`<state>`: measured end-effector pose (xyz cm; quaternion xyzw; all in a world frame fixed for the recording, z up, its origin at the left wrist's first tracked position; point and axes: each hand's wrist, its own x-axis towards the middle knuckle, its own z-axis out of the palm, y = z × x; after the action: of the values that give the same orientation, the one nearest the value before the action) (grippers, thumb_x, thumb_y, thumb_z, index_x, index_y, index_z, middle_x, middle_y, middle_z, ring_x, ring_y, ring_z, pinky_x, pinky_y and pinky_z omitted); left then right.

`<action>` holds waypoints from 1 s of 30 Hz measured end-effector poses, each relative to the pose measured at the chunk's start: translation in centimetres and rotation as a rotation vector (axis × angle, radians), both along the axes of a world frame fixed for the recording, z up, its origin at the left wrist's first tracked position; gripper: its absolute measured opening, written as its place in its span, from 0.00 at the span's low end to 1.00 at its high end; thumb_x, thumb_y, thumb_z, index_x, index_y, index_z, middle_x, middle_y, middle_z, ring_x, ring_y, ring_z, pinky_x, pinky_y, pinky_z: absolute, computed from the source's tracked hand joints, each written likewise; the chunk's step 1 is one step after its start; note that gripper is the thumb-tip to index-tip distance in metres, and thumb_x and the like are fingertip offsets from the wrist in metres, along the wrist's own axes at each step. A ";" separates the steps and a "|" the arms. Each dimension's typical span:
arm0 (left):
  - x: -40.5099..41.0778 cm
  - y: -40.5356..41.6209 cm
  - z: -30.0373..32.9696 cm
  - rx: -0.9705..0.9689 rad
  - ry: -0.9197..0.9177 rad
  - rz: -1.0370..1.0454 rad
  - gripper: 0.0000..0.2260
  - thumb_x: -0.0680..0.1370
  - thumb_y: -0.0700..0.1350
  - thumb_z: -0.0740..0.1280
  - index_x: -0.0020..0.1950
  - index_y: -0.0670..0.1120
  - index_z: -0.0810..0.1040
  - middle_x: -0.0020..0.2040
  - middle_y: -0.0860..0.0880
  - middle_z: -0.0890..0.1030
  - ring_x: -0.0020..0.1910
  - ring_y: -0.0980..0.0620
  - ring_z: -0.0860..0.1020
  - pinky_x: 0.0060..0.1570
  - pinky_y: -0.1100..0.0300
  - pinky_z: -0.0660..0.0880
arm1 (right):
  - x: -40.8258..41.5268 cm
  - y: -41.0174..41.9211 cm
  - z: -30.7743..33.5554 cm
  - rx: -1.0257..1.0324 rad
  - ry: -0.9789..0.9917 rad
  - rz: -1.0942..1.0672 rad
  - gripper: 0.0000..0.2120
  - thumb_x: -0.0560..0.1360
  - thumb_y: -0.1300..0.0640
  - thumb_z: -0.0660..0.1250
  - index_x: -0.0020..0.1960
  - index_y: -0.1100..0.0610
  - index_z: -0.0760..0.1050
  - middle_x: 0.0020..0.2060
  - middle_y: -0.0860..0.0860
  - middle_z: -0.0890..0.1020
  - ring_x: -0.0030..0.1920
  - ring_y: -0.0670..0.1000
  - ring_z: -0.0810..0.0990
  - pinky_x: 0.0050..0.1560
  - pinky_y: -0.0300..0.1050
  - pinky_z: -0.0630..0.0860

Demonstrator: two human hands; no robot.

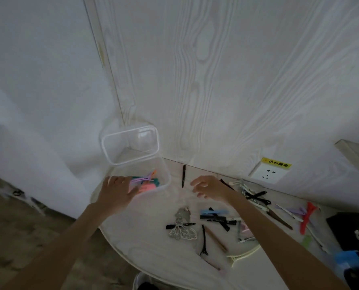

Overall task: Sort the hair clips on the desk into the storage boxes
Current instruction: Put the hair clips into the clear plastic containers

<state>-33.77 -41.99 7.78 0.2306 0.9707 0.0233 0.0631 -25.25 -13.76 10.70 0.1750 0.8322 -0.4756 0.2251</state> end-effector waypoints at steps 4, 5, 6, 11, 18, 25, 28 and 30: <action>1.0 2.9 0.9 0.245 0.137 0.052 0.12 0.74 0.49 0.65 0.52 0.45 0.81 0.49 0.46 0.84 0.53 0.44 0.80 0.61 0.46 0.67 | 2.7 2.8 -1.5 0.162 -0.039 0.012 0.12 0.76 0.65 0.60 0.57 0.59 0.76 0.57 0.57 0.80 0.48 0.49 0.78 0.44 0.31 0.75; 1.5 4.3 1.6 0.329 0.167 0.022 0.10 0.73 0.48 0.65 0.49 0.47 0.82 0.46 0.48 0.84 0.49 0.45 0.81 0.57 0.49 0.69 | 3.7 3.4 -1.8 0.252 -0.051 0.062 0.13 0.75 0.64 0.61 0.58 0.58 0.76 0.59 0.56 0.79 0.52 0.50 0.78 0.51 0.36 0.75; 2.1 5.7 2.2 0.380 0.168 -0.033 0.08 0.73 0.47 0.65 0.49 0.49 0.82 0.46 0.50 0.84 0.48 0.47 0.81 0.54 0.52 0.70 | 4.5 3.9 -2.1 0.350 -0.069 0.141 0.15 0.74 0.62 0.64 0.61 0.56 0.74 0.61 0.55 0.77 0.57 0.50 0.76 0.58 0.40 0.73; 6.3 13.0 2.0 0.361 -0.196 -0.473 0.16 0.78 0.49 0.62 0.66 0.50 0.72 0.64 0.53 0.76 0.63 0.54 0.73 0.64 0.56 0.68 | 9.6 3.9 -4.0 0.731 -0.044 0.379 0.35 0.74 0.50 0.66 0.74 0.56 0.53 0.74 0.51 0.56 0.72 0.54 0.59 0.69 0.48 0.62; 9.7 18.5 -2.8 0.084 -0.316 -0.591 0.22 0.77 0.48 0.63 0.70 0.47 0.65 0.67 0.47 0.68 0.65 0.46 0.67 0.63 0.54 0.67 | 12.8 4.2 -5.6 0.959 0.197 0.131 0.15 0.56 0.51 0.79 0.40 0.51 0.81 0.36 0.48 0.81 0.39 0.51 0.81 0.36 0.43 0.76; 9.0 19.1 -2.4 0.058 -0.309 -0.571 0.14 0.77 0.49 0.64 0.61 0.46 0.74 0.58 0.46 0.75 0.59 0.47 0.71 0.55 0.55 0.68 | 12.7 4.7 -5.5 0.800 0.300 0.021 0.06 0.69 0.59 0.68 0.45 0.56 0.79 0.41 0.56 0.81 0.48 0.57 0.77 0.47 0.48 0.69; 8.7 18.8 -1.8 -0.058 -0.270 -0.683 0.12 0.78 0.47 0.62 0.58 0.43 0.72 0.56 0.43 0.77 0.55 0.43 0.75 0.53 0.52 0.69 | 12.0 4.9 -4.8 0.738 0.270 0.039 0.08 0.72 0.55 0.65 0.51 0.53 0.75 0.43 0.56 0.81 0.48 0.56 0.76 0.48 0.45 0.65; 8.4 18.4 -1.4 -0.061 -0.266 -0.725 0.10 0.79 0.46 0.61 0.56 0.43 0.72 0.53 0.42 0.79 0.52 0.42 0.77 0.51 0.52 0.70 | 11.6 5.2 -4.4 0.595 0.235 -0.010 0.07 0.71 0.55 0.67 0.49 0.50 0.75 0.43 0.52 0.82 0.44 0.53 0.78 0.46 0.43 0.70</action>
<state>-25.36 -23.60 6.35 0.5519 0.8097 0.0003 0.1994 -13.63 -8.56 6.30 0.1810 0.9543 -0.2292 0.0638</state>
